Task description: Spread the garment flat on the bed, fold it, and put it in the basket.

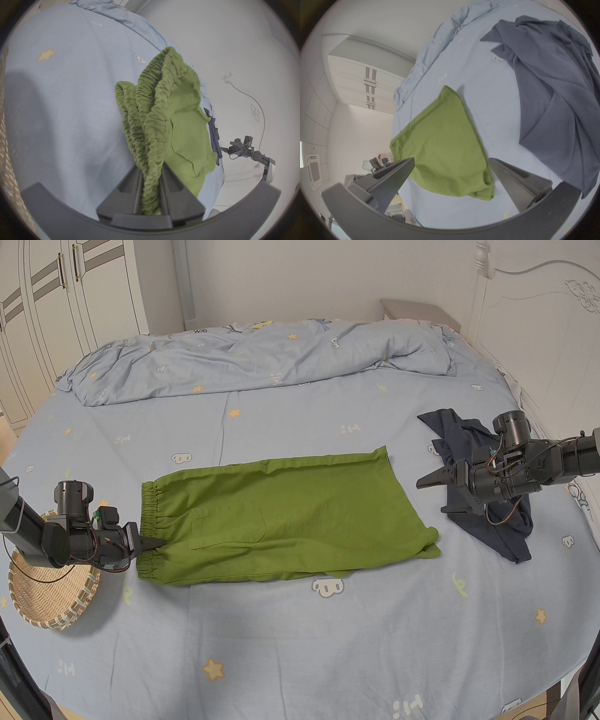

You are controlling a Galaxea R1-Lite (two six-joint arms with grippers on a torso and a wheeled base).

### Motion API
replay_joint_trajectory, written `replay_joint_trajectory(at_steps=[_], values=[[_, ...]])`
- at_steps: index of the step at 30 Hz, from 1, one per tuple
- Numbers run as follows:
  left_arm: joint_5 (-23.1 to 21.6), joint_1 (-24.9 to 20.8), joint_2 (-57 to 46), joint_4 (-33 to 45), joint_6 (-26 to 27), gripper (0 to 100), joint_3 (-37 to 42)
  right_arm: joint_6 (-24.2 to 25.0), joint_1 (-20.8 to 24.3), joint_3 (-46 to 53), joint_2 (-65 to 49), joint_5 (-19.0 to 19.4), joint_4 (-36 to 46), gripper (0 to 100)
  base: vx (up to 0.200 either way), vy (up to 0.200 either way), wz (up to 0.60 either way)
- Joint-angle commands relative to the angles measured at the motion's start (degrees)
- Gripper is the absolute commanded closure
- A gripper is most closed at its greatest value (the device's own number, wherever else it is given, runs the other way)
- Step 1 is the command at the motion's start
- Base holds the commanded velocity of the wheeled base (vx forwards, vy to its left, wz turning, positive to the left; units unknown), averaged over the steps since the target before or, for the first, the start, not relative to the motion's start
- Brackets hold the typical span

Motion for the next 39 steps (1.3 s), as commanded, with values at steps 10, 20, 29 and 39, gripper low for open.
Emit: replay_joint_trajectory(at_steps=[10, 20, 29, 39], values=[[-0.1, 0.2, -2.2, -0.1, 0.1, 100, 0.7, -6.3, 1.9, 0.2, 6.6, 0.0, 7.0, 0, 0.000, 0.000, 0.00], [-0.1, 0.0, -2.3, -0.1, 0.2, 100, 0.8, -6.3, 2.5, -0.3, 9.1, 0.0, 6.7, 0, 0.000, 0.000, 0.00], [-0.1, 0.0, -2.3, -0.1, 0.2, 100, 0.9, -5.6, 2.2, -1.9, 9.6, 0.1, 6.5, 0, 0.000, 0.000, 0.00], [-0.1, -0.1, -2.2, -0.1, 0.3, 100, 0.9, -5.6, 2.0, -3.0, 10.6, 0.1, 6.6, 100, 0.000, 0.000, 0.00]])
